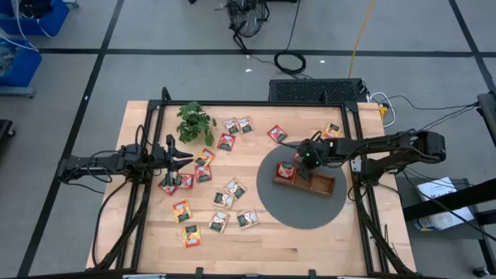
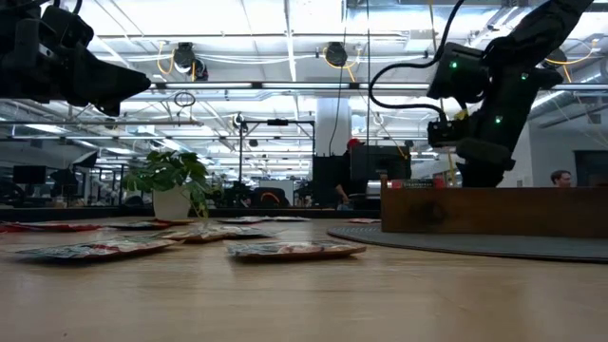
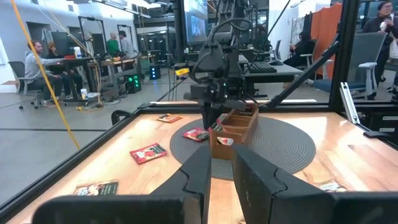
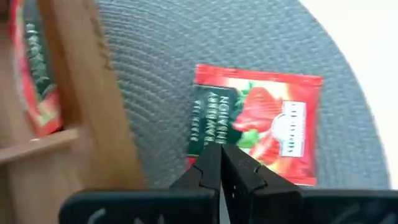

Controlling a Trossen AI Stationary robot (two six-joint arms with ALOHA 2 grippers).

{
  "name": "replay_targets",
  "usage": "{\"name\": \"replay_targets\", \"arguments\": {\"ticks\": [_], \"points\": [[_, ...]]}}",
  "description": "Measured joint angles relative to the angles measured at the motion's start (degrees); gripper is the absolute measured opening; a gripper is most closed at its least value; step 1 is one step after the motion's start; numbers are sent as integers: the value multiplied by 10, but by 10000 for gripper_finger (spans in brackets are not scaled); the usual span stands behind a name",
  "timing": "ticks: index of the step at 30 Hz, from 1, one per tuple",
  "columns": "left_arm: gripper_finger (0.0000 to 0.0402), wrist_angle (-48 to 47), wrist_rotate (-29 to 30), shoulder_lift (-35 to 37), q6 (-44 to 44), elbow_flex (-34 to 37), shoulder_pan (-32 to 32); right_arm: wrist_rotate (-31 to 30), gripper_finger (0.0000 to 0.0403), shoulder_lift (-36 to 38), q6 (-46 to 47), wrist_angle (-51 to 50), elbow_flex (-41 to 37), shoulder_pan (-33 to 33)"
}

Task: Pick & Place Tea
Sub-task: Put the red tea bag into the left section of the wooden organizer

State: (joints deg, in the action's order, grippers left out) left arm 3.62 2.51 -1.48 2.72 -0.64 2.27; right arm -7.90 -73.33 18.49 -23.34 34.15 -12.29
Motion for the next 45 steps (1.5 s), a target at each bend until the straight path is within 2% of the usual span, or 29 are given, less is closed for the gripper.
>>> {"name": "replay_targets", "arguments": {"ticks": [9,11,13,19,25,29,33,38,43,45], "points": [[72,0,0,0,0,0,0,-86,0,3,-66,-14,0,-1],[72,0,0,0,0,0,0,-78,3,3,-89,-14,0,-7],[72,0,0,0,0,0,0,-43,15,3,-105,-14,1,-17],[72,0,0,0,0,0,0,35,110,3,-107,-15,1,-42],[72,0,0,0,0,0,0,18,225,3,-107,-15,1,-54],[72,0,0,0,0,0,0,19,270,3,-106,-18,1,-54],[72,0,0,0,0,0,0,8,283,3,-108,-27,1,-54],[72,0,0,0,0,0,0,-18,277,1,-135,-28,1,-60],[72,0,0,0,0,0,0,36,276,-26,-132,-26,2,-83],[72,0,0,0,0,0,0,37,278,-38,-132,-25,3,-84]]}}
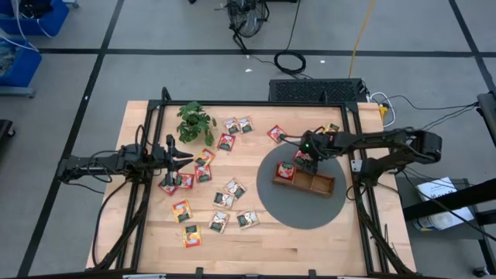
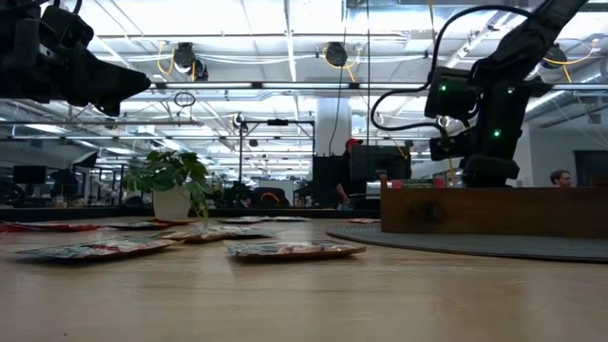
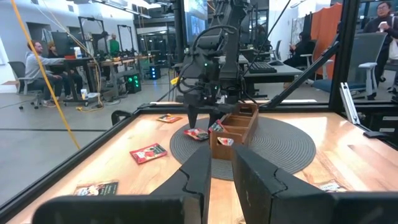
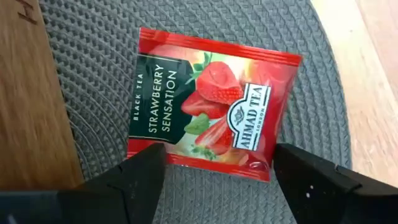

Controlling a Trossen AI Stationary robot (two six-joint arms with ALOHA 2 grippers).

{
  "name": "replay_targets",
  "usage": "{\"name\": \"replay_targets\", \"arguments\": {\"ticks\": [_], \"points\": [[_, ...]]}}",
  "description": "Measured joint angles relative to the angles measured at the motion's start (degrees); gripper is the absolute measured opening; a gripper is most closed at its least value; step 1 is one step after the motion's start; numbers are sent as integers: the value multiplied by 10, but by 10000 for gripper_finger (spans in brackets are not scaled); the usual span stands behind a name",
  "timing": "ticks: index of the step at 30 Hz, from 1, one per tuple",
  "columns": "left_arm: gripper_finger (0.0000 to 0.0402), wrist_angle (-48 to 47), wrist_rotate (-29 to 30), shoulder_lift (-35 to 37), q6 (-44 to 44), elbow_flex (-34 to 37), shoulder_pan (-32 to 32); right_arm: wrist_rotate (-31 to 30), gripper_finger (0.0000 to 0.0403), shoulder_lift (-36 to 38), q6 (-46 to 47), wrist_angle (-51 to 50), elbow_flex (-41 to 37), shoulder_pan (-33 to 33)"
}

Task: Pick & Place Tea
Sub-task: Put the red tea bag into the left section of the wooden organizer

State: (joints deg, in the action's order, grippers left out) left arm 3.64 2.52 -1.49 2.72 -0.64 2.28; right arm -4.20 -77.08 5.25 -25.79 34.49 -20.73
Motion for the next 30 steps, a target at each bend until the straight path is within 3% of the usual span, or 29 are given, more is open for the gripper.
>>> {"name": "replay_targets", "arguments": {"ticks": [5,9,22,30], "points": [[72,0,0,0,0,0,0,0,270,-15,-3,6,1,0],[72,0,0,0,0,0,0,0,236,-10,1,4,0,1],[72,0,0,0,0,0,0,-1,13,10,-1,0,-3,1],[72,0,0,0,0,0,0,-19,41,20,-6,6,-2,1]]}}
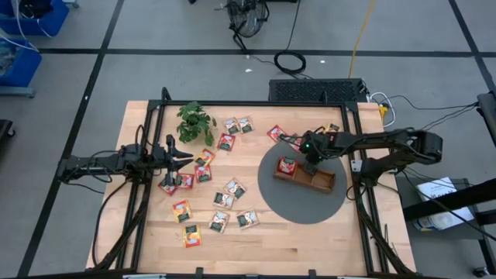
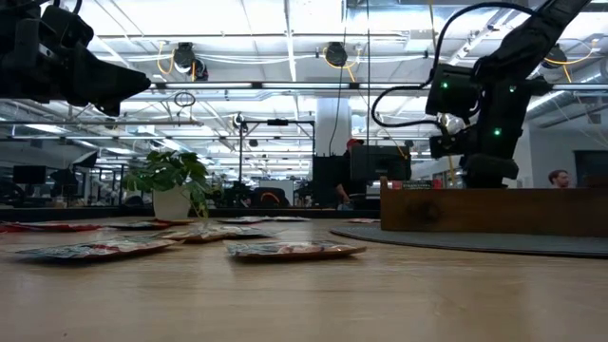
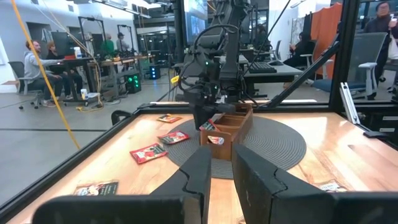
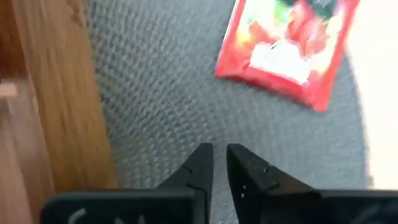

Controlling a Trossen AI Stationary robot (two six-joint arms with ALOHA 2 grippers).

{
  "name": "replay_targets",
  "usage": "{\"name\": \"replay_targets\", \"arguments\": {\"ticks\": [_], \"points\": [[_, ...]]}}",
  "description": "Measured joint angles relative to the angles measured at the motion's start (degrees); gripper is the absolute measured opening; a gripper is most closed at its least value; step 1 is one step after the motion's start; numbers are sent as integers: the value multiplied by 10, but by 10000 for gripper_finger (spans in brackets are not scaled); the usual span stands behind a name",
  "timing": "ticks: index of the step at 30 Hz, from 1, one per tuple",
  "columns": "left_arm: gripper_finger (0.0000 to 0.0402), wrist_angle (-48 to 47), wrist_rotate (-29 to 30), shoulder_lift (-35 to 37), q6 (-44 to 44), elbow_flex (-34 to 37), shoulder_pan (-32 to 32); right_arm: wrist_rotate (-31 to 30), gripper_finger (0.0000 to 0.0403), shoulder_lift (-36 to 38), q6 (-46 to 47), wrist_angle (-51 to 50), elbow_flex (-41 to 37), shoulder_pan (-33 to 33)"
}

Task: Pick & Place Tea
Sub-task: Put the red tea bag into the left section of the wooden organizer

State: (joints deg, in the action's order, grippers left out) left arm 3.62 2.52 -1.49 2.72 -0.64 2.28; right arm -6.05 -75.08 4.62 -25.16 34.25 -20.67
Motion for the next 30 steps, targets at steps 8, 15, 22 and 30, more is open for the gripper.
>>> {"name": "replay_targets", "arguments": {"ticks": [8,15,22,30], "points": [[72,0,0,0,0,0,0,-31,96,43,-125,15,14,0],[72,0,0,0,0,0,0,-79,177,20,-225,1,14,-31],[72,0,0,0,0,0,0,-60,235,-12,-285,58,14,-44],[72,0,0,0,0,0,0,-60,244,-35,-331,73,14,-44]]}}
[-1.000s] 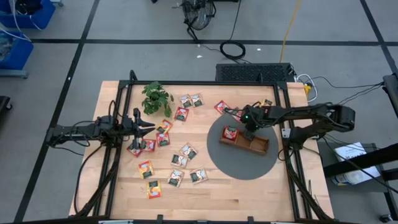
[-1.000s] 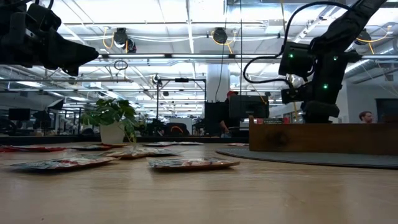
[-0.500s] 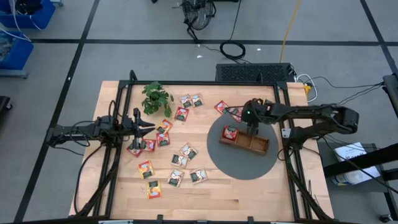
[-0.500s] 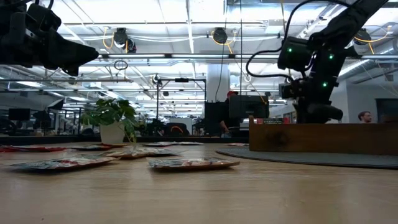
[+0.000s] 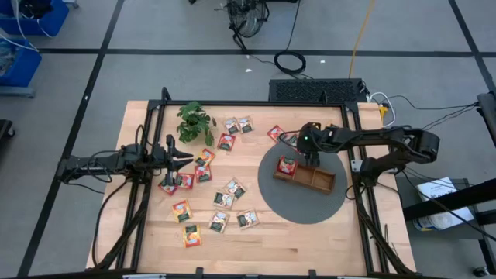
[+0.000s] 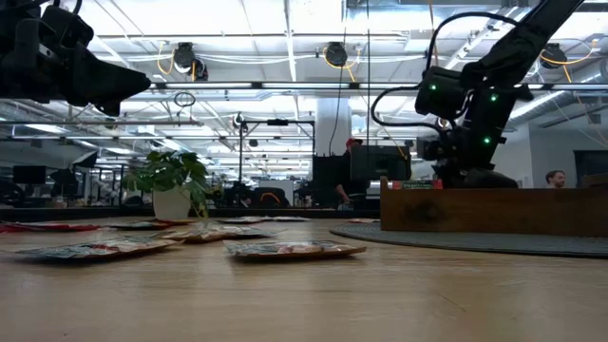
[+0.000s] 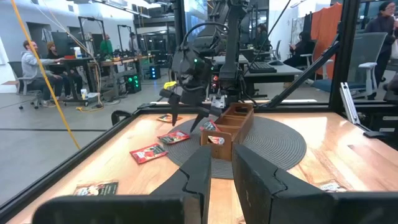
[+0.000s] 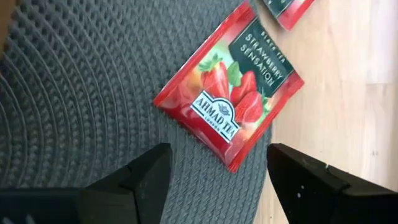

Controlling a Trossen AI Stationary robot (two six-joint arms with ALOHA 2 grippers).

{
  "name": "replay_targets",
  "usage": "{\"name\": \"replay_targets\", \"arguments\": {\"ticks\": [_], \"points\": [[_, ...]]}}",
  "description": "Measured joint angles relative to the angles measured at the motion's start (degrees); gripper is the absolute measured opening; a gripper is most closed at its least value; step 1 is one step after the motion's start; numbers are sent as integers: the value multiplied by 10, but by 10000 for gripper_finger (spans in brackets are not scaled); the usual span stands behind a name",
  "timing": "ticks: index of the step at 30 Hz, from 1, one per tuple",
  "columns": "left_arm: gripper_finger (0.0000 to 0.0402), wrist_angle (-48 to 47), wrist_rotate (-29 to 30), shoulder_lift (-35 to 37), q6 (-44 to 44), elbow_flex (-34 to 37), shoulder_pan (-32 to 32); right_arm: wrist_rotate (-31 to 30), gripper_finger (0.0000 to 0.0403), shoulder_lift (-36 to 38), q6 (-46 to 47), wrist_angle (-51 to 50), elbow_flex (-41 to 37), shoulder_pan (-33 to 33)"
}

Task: Pick & Place Tea
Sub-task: Put the red tea bag into the left section of the wooden organizer

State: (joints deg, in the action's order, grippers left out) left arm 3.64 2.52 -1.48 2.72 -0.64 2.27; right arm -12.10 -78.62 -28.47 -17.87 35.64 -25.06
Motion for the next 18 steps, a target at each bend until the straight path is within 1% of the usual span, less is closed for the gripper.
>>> {"name": "replay_targets", "arguments": {"ticks": [5,12,18], "points": [[72,0,0,0,0,0,0,1,237,-17,-41,10,1,-1],[72,0,0,0,0,0,0,0,228,-21,-53,31,1,-6],[72,0,0,0,0,0,0,2,199,-21,-55,26,1,-8]]}}
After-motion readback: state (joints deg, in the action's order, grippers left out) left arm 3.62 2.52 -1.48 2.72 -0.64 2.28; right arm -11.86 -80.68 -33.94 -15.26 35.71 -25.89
